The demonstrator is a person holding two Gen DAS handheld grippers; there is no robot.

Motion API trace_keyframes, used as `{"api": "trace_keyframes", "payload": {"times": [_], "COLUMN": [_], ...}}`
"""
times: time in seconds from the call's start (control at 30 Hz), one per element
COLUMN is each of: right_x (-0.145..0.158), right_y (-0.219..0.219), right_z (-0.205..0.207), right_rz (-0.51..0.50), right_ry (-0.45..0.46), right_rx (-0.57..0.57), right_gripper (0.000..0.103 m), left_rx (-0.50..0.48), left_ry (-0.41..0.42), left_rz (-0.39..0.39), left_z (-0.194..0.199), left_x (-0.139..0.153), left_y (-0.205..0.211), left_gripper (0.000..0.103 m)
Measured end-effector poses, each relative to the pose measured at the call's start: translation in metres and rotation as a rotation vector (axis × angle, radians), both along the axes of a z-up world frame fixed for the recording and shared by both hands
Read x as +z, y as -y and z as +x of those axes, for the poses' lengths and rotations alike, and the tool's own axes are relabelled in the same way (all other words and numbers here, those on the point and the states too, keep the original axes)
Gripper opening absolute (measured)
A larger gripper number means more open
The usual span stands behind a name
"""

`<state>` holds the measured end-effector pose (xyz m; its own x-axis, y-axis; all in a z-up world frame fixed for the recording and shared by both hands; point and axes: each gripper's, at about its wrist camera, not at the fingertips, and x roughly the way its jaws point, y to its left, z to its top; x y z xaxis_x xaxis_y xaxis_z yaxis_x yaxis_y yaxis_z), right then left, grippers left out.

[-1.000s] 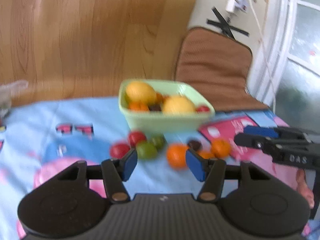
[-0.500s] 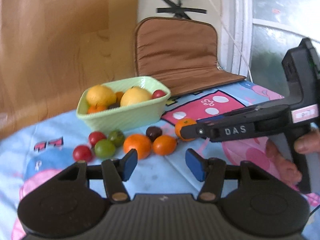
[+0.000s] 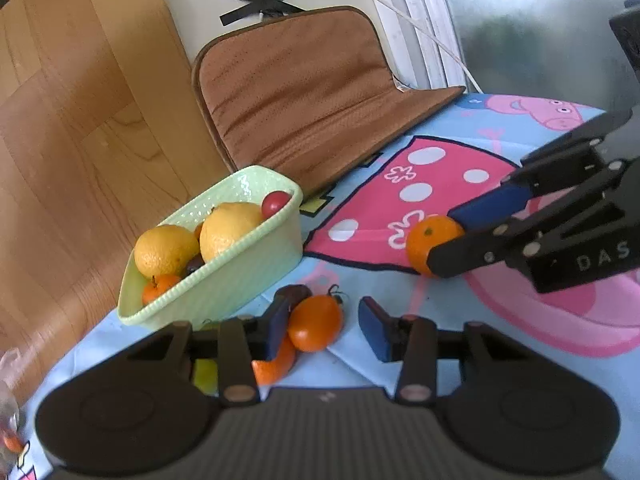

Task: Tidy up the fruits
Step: 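Grasp an orange cherry tomato with the left tool while the right tool grasps a mandarin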

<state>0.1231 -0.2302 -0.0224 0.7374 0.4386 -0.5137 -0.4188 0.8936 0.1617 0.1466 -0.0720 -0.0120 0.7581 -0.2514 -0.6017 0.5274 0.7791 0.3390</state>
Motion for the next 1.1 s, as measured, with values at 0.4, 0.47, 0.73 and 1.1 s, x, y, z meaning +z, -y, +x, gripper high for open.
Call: {"api": "trace_keyframes", "payload": {"times": [0.4, 0.47, 0.73, 1.1], "right_x": [-0.003, -0.003, -0.002, -0.001], "right_y": [0.0, 0.0, -0.005, -0.013], "right_z": [0.008, 0.008, 0.004, -0.03], "right_rz": [0.011, 0.007, -0.028, -0.005], "right_ry": [-0.055, -0.05, -0.019, -0.028], "right_rx": [0.014, 0.013, 0.01, 0.064], "right_gripper": [0.042, 0.042, 0.039, 0.039], "left_rx": [0.022, 0.035, 0.062, 0.052], "left_ry": [0.026, 0.042, 0.038, -0.03], "left_rz": [-0.005, 0.022, -0.009, -0.165], "left_z": [-0.002, 0.001, -0.004, -0.07], "left_x": [-0.003, -0.009, -0.004, 0.002], "left_y": [0.01, 0.01, 0.008, -0.022], "left_gripper": [0.047, 0.05, 0.031, 0.031]}}
